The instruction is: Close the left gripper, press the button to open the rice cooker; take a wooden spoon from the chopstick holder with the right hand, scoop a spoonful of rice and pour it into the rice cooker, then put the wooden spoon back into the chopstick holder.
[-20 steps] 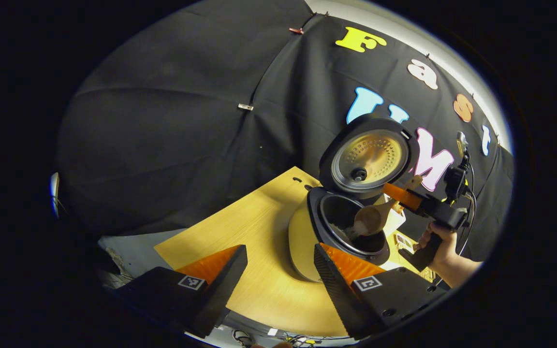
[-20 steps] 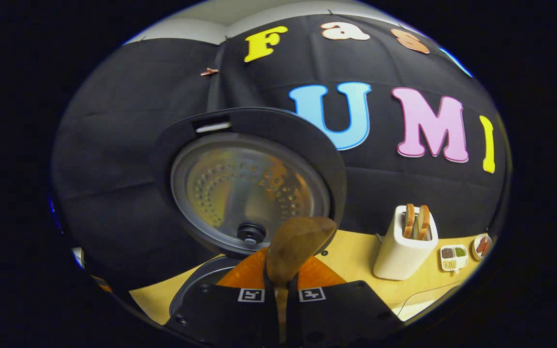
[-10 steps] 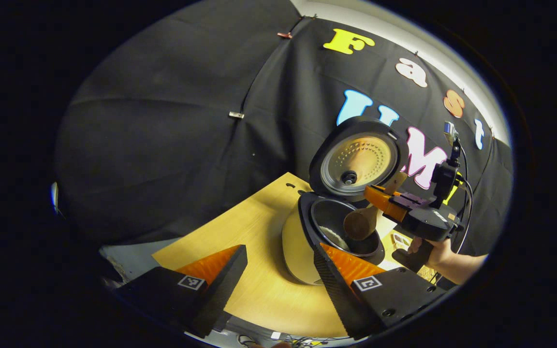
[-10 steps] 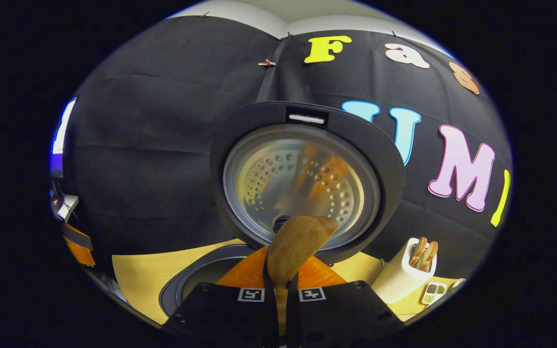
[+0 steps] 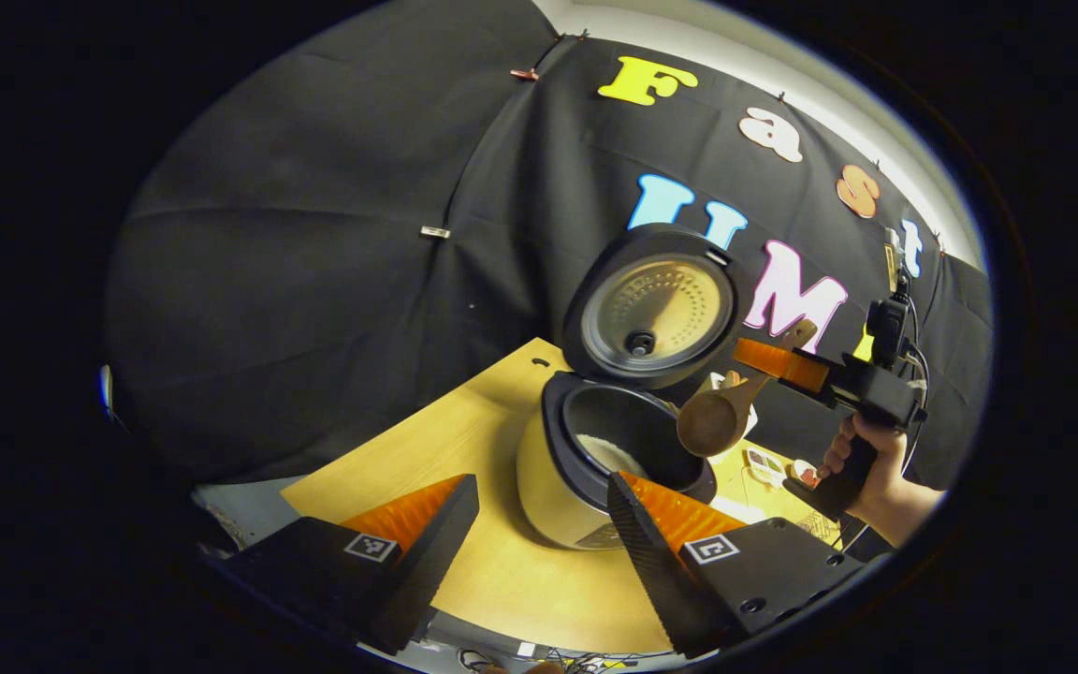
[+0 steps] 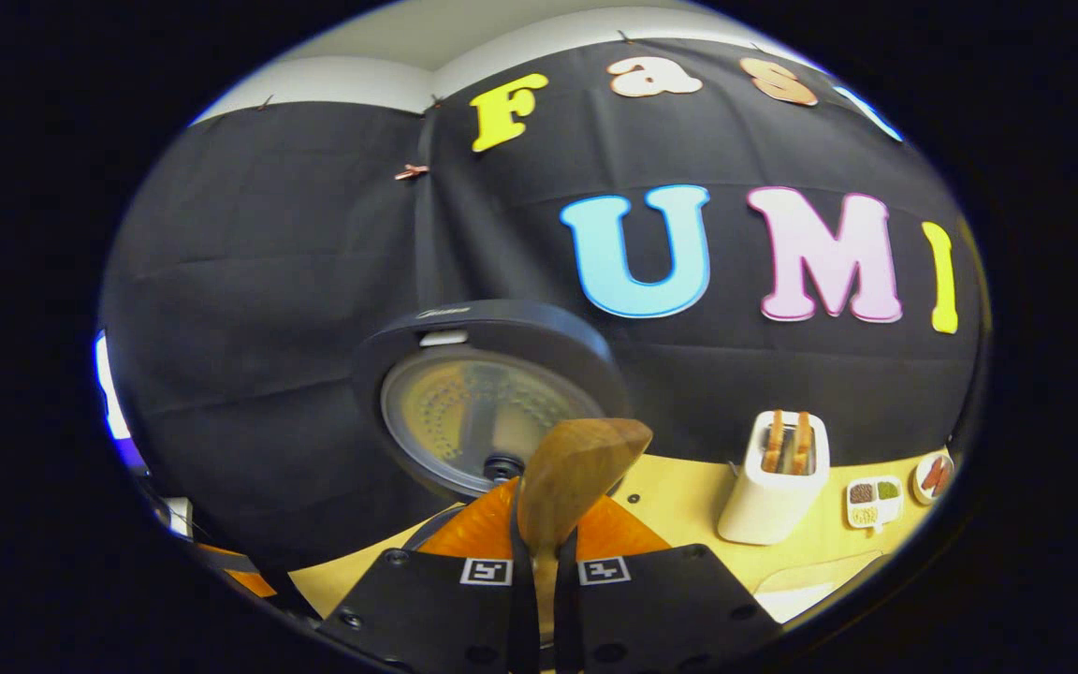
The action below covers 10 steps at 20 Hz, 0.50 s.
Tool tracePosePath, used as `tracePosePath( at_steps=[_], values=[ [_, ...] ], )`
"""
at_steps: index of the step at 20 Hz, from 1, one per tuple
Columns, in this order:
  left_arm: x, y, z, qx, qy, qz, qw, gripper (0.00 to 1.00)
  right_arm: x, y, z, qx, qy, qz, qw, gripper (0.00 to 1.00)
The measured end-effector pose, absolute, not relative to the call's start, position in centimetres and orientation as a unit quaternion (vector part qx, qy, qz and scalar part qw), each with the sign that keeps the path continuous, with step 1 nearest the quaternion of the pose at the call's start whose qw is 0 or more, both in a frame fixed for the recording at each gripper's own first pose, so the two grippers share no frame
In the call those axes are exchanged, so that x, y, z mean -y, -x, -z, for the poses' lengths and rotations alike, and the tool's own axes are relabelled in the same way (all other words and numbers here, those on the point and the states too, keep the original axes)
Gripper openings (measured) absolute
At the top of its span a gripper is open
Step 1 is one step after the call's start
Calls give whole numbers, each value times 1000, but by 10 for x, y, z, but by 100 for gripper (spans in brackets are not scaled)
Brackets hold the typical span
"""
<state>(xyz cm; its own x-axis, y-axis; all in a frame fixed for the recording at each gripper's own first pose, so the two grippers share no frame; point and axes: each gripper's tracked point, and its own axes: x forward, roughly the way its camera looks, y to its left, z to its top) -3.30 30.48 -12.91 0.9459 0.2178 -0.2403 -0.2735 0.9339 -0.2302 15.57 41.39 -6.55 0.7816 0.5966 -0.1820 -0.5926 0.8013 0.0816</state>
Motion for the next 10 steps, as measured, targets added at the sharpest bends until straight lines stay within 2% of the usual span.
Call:
tracePosePath(
  at_steps=[5,10],
  values=[
    [-253,14,117,-100,121,-92,983,96,-324,-165,32,-87,-37,-254,963,11],
    [-199,-9,111,-99,108,-71,987,96,-199,-187,6,-77,-54,-172,981,11]
  ],
)
